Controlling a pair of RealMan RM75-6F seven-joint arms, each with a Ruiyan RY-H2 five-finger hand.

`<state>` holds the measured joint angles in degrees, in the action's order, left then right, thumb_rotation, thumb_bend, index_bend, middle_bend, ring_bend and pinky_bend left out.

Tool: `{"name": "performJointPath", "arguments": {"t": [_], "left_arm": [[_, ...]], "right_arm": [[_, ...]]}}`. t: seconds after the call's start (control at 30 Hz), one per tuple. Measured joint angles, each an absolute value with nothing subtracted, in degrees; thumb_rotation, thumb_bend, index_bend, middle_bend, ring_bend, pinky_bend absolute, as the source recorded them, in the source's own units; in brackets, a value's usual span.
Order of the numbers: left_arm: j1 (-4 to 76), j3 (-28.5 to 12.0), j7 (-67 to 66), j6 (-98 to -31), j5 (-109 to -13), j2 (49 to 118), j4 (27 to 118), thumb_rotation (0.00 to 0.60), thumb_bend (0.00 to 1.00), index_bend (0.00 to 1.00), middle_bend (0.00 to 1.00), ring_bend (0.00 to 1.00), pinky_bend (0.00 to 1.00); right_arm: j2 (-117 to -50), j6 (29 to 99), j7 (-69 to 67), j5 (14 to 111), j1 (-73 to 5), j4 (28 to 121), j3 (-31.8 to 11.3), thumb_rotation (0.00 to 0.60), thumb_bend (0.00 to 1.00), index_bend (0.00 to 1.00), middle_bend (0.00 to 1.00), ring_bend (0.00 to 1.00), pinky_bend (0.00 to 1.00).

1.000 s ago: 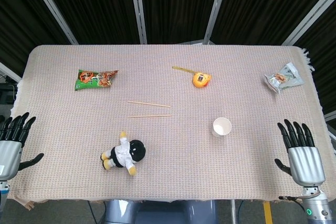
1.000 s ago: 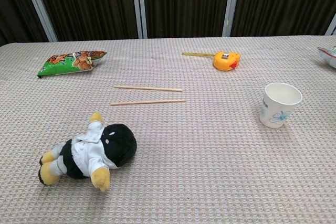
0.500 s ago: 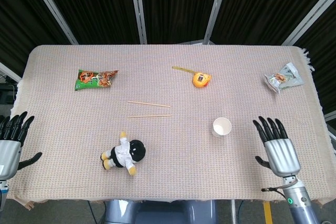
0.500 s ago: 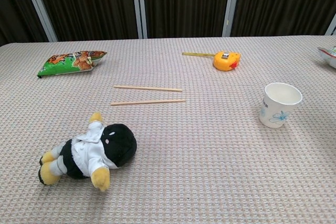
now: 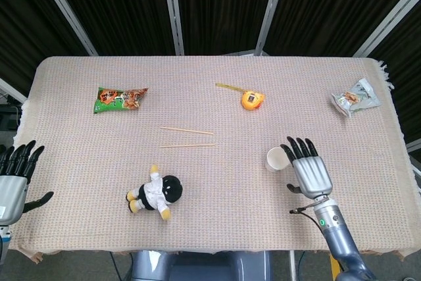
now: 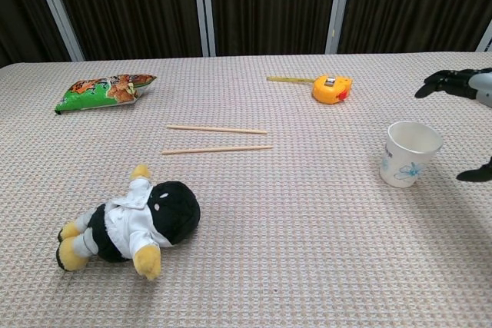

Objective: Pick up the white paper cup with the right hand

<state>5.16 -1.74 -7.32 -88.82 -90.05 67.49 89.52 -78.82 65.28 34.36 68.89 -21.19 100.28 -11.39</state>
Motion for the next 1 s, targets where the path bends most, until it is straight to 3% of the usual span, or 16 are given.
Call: {"name": "performJointPath", "arguments": {"t": [0.27,0.4,0.6,0.83,1.0], "left_arm": [[5.46,-1.73,-7.39,-87.58,-89.31,67.40,89.66,0.600,0.03,0.00,0.00,0.00,0.00],[5.51,-1.77,-7.18,-87.44,-89.13,67.24,89.78,0.600,0.03,0.00,0.00,0.00,0.00],[5.68,-1.79,-6.80,-86.82,-88.73,67.12,89.74,0.600,0.03,0.00,0.00,0.00,0.00],[5.65,-1.81,-6.49,-87.02,-88.85,66.93,90.00,0.600,0.03,0.00,0.00,0.00,0.00],[5.74,-1.86,-6.14,-86.69,-88.57,66.82,89.83,0.600,0.03,0.00,0.00,0.00,0.00]], "right_arm": [[-82.04,63.61,34.90,64.58,-24.89,96.73,-13.02,0.600,0.10,0.23,0.00,0.00,0.00],[-83.05,62.85,35.45,62.40,-26.25,95.47,-13.21,0.600,0.11,0.21,0.00,0.00,0.00],[-85.04,62.22,36.15,59.93,-28.12,93.03,-13.12,0.600,0.14,0.26,0.00,0.00,0.00],[-87.35,62.53,34.81,59.61,-29.40,90.22,-12.93,0.600,0.23,0.40,0.04,0.00,0.00],[-88.07,64.30,34.59,60.52,-29.70,89.73,-12.28,0.600,0.24,0.44,0.07,0.00,0.00]]}}
